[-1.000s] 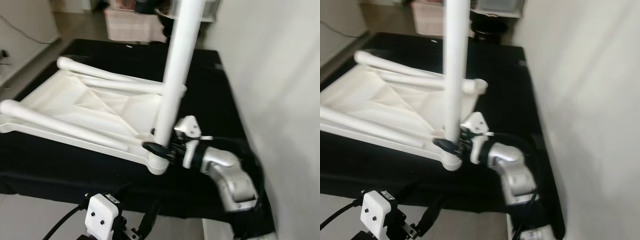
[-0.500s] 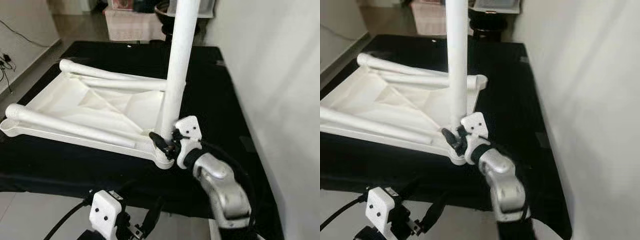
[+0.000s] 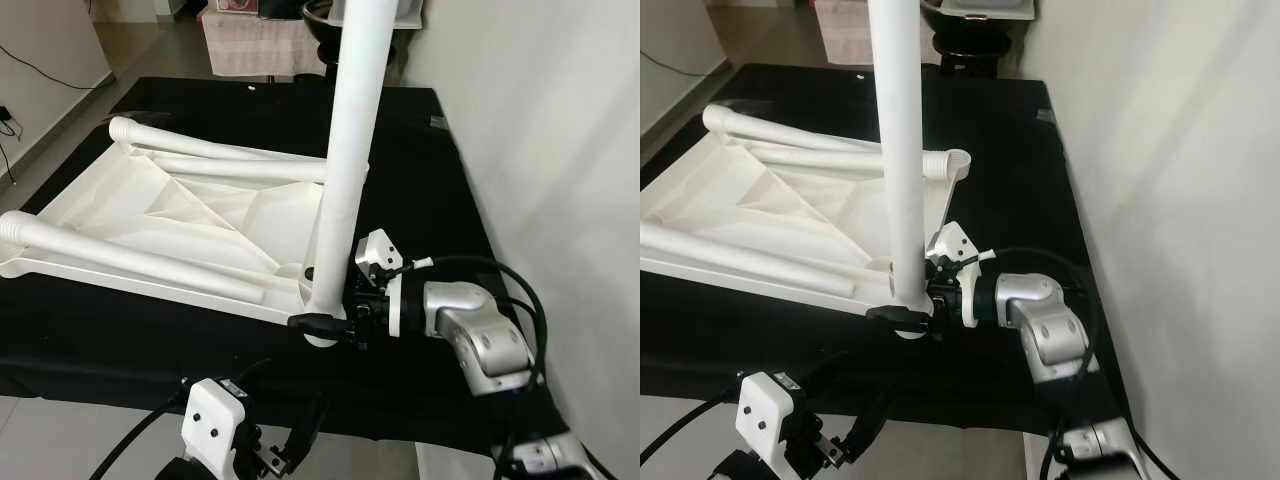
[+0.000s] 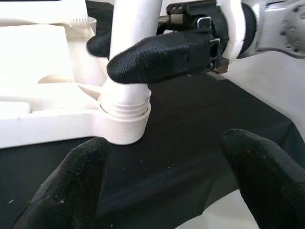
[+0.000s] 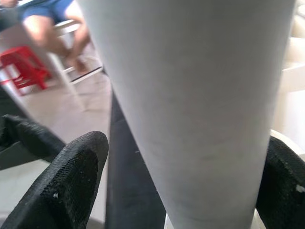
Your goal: Building children table
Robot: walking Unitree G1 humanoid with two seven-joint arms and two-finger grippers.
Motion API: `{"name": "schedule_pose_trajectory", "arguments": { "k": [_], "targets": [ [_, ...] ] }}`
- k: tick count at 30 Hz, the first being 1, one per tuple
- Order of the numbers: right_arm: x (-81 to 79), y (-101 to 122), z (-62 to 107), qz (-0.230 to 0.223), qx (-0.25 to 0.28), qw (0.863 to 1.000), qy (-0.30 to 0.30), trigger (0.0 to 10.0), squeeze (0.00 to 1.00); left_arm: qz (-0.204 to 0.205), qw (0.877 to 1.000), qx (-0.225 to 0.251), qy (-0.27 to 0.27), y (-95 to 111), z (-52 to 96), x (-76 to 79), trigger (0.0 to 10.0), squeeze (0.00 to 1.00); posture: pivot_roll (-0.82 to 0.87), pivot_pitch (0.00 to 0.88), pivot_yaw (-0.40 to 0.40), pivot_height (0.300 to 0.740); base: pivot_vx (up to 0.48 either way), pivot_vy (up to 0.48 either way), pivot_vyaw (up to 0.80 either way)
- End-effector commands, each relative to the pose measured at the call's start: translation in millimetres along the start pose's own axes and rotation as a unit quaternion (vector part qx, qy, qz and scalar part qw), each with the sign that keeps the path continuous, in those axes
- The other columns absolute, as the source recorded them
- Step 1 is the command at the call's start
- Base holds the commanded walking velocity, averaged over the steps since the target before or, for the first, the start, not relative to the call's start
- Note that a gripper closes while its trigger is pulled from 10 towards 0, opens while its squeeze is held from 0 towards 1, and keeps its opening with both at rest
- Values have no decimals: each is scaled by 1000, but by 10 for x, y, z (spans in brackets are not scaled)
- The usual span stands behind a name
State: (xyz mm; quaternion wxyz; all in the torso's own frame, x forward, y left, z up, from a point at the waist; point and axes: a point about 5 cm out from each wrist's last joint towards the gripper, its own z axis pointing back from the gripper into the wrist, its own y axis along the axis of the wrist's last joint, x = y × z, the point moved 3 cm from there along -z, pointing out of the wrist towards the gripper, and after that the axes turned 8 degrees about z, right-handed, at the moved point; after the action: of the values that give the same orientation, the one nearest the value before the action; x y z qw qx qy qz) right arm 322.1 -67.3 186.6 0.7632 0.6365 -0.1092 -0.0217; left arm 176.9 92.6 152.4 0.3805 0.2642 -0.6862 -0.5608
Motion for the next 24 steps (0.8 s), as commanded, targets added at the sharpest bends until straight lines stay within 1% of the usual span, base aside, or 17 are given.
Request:
{"name": "schedule_pose_trajectory", "arguments": {
  "k": [1, 2, 3, 4, 5, 6, 10, 13, 14, 18, 19, 20, 21, 22, 23, 24],
  "targets": [
    [-51, -19, -65, -6, 10, 999, 51, 10000, 0, 5, 1000, -9, 5, -56, 22, -1, 10000, 0, 33, 146, -55, 740, 0, 0, 0],
    [-19, 9, -66, -7, 13, 998, 61, 10000, 0, 5, 1000, -9, 6, -57, 27, 3, 10000, 0, 37, 148, -56, 740, 0, 0, 0],
    [-19, 9, -66, -7, 13, 998, 61, 10000, 0, 5, 1000, -9, 6, -57, 27, 3, 10000, 0, 37, 148, -56, 740, 0, 0, 0],
    [-8, 37, -62, -8, 17, 997, 75, 8941, 0, 6, 1000, -10, 6, -58, 31, 7, 10000, 0, 37, 148, -55, 740, 0, 0, 0],
    [-5, 58, -53, -9, 20, 996, 89, 8941, 0, 6, 1000, -10, 6, -57, 33, 10, 10000, 0, 38, 150, -55, 740, 0, 0, 0],
    [-2, 76, -39, -12, 24, 995, 99, 0, 0, 6, 1000, -10, 6, -57, 34, 12, 10000, 0, 36, 153, -54, 740, 0, 0, 0],
    [11, 92, -18, -12, 28, 994, 107, 0, 0, 7, 1000, -11, 5, -57, 34, 16, 10000, 0, 35, 155, -53, 740, 0, 0, 0],
    [44, 79, 22, -4, 29, 995, 100, 0, 0, 8, 1000, -11, 3, -56, 27, 22, 10000, 0, 33, 156, -54, 740, 0, 0, 0],
    [55, 78, 45, 1, 29, 996, 87, 0, 0, 8, 1000, -11, 3, -56, 24, 23, 10000, 0, 29, 158, -56, 740, 0, 0, 0],
    [62, 79, 59, 4, 30, 997, 78, 0, 0, 8, 1000, -10, 2, -55, 22, 23, 10000, 0, 29, 158, -56, 740, 0, 0, 0],
    [125, 65, 84, 14, 23, 999, 34, 0, 0, 8, 1000, -9, 3, -52, 19, 23, 10000, 0, 20, 161, -61, 740, 0, 0, 0],
    [125, 65, 84, 14, 23, 999, 34, 0, 0, 8, 1000, -9, 3, -52, 19, 23, 10000, 0, 20, 161, -61, 740, 0, 0, 0],
    [168, 60, 128, 22, 21, 999, -12, 0, 0, 8, 1000, -8, 3, -47, 17, 22, 10000, 0, 18, 163, -61, 740, 0, 0, 0],
    [168, 60, 128, 22, 21, 999, -12, 0, 0, 8, 1000, -8, 3, -47, 17, 22, 10000, 0, 18, 163, -61, 740, 0, 0, 0],
    [217, 52, 168, 12, 25, 996, -85, 0, 0, 8, 1000, -7, 3, -43, 17, 19, 10000, 0, 15, 165, -63, 740, 0, 0, 0],
    [217, 52, 168, 12, 25, 996, -85, 0, 0, 8, 1000, -7, 3, -43, 17, 19, 10000, 0, 15, 165, -63, 740, 0, 0, 0]
  ]
}}
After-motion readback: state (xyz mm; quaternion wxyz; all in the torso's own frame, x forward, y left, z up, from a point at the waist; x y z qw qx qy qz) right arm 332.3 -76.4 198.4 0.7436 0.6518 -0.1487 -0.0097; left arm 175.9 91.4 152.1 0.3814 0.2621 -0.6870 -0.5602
